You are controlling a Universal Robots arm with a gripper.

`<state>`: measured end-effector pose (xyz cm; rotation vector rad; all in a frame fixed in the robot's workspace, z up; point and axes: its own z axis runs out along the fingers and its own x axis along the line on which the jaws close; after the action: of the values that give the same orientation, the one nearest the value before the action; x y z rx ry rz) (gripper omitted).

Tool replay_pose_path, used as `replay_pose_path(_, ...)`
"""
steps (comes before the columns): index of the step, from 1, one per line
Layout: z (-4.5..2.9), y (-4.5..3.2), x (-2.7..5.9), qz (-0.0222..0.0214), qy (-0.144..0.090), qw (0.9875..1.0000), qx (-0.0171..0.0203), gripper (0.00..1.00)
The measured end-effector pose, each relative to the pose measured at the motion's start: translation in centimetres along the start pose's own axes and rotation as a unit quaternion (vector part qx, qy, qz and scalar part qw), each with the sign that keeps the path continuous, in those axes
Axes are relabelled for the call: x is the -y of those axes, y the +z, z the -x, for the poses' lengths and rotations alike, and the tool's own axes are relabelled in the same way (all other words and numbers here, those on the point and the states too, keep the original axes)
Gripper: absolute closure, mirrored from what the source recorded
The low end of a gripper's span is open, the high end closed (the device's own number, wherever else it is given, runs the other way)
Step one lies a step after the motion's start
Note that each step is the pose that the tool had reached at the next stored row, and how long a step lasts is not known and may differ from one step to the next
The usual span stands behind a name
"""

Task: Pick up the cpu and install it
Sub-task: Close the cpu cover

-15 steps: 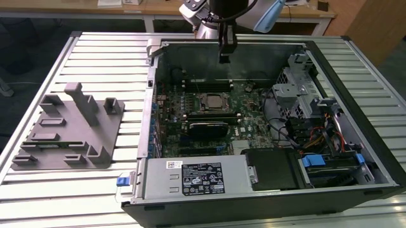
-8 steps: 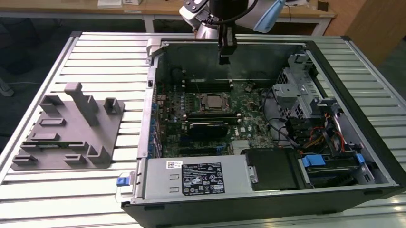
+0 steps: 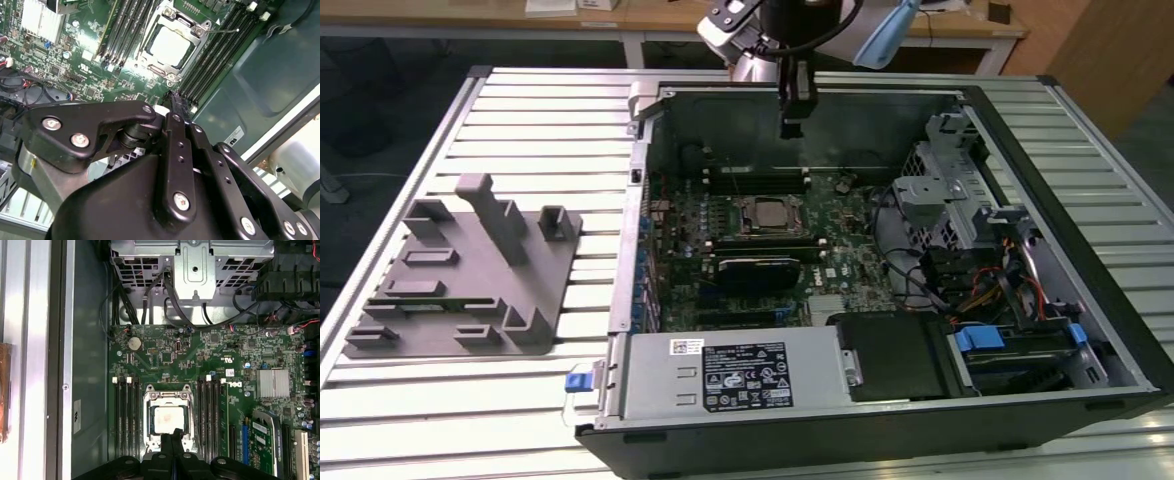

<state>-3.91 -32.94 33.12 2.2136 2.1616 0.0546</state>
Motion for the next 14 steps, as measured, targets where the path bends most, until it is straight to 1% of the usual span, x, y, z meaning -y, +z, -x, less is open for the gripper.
replay_pose_path(12, 0.00, 0.58, 0.03, 0.0000, 0.000, 1.0000, 0.0001, 0.89)
replay_pose_path(14, 0.00, 0.58, 0.04, -0.0001, 0.000, 1.0000, 0.0001, 0.89)
